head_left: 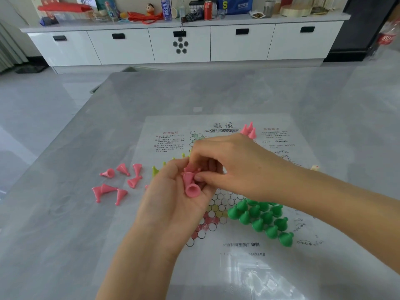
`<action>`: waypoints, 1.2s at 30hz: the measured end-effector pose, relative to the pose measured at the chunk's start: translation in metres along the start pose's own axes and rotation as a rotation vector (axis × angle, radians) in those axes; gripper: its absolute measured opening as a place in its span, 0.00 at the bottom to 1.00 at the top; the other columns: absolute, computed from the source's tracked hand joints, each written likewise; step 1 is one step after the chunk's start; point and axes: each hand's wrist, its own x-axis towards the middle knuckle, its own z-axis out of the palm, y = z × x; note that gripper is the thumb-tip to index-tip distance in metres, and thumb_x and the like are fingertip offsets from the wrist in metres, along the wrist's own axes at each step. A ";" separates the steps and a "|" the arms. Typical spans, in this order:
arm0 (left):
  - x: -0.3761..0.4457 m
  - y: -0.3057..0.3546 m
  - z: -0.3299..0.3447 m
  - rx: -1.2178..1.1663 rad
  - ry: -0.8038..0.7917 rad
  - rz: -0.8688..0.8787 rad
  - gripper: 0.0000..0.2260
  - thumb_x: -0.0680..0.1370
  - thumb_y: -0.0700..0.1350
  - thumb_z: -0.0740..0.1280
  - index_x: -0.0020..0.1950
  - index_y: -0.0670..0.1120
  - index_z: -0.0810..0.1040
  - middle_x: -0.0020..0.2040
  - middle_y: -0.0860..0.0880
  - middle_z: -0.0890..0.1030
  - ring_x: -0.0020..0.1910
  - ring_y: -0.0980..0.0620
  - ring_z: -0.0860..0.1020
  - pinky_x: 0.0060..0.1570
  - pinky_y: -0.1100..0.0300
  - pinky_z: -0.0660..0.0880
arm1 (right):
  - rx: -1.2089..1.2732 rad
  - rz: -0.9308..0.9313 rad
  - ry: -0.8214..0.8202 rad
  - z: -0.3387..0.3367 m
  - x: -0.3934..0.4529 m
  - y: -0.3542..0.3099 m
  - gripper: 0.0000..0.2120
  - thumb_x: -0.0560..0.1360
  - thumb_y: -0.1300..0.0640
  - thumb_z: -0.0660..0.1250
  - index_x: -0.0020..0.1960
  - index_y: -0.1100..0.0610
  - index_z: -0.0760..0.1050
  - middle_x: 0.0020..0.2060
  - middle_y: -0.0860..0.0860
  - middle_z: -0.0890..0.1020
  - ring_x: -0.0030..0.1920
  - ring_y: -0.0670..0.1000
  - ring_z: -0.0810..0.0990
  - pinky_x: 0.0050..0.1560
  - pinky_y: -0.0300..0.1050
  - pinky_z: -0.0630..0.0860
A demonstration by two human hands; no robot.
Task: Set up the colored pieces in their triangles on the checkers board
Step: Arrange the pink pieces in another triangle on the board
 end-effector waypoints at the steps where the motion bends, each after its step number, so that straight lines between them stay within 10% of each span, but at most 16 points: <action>1: 0.001 0.000 0.000 0.025 0.008 0.004 0.06 0.72 0.37 0.58 0.43 0.38 0.74 0.41 0.44 0.78 0.43 0.51 0.79 0.49 0.62 0.76 | 0.021 0.005 0.004 -0.002 -0.001 0.000 0.03 0.72 0.59 0.68 0.45 0.55 0.76 0.35 0.42 0.76 0.37 0.41 0.75 0.42 0.36 0.73; 5: 0.001 0.000 -0.001 0.006 -0.002 -0.065 0.15 0.72 0.37 0.59 0.56 0.32 0.75 0.54 0.36 0.80 0.54 0.43 0.80 0.53 0.47 0.76 | 0.242 0.076 0.038 -0.018 -0.004 0.001 0.03 0.71 0.58 0.70 0.44 0.55 0.78 0.37 0.47 0.82 0.38 0.42 0.80 0.42 0.36 0.77; 15: 0.001 -0.002 -0.002 -0.070 0.075 -0.106 0.14 0.70 0.33 0.64 0.55 0.32 0.75 0.47 0.37 0.81 0.44 0.48 0.82 0.33 0.59 0.80 | 0.326 0.139 0.080 -0.034 -0.011 0.007 0.03 0.69 0.53 0.70 0.42 0.50 0.77 0.31 0.45 0.77 0.31 0.40 0.73 0.32 0.31 0.72; 21: -0.001 -0.002 -0.003 0.193 0.216 -0.105 0.06 0.67 0.37 0.64 0.43 0.39 0.75 0.28 0.45 0.75 0.20 0.56 0.68 0.15 0.70 0.63 | 0.262 0.378 0.441 -0.060 -0.017 0.069 0.05 0.74 0.58 0.64 0.41 0.51 0.70 0.36 0.51 0.82 0.30 0.43 0.78 0.33 0.38 0.77; 29: 0.004 -0.019 -0.010 1.243 0.222 0.371 0.16 0.78 0.39 0.57 0.38 0.55 0.78 0.26 0.55 0.70 0.22 0.56 0.62 0.22 0.65 0.59 | 0.029 0.610 0.219 -0.023 -0.032 0.120 0.07 0.74 0.61 0.66 0.40 0.53 0.70 0.34 0.49 0.81 0.34 0.44 0.78 0.39 0.40 0.75; 36: 0.004 -0.021 -0.010 1.195 0.231 0.259 0.15 0.76 0.37 0.59 0.35 0.51 0.78 0.29 0.52 0.71 0.22 0.56 0.63 0.21 0.66 0.61 | 0.052 0.616 0.194 -0.016 -0.030 0.129 0.04 0.72 0.60 0.68 0.44 0.54 0.74 0.38 0.44 0.80 0.39 0.41 0.76 0.40 0.32 0.71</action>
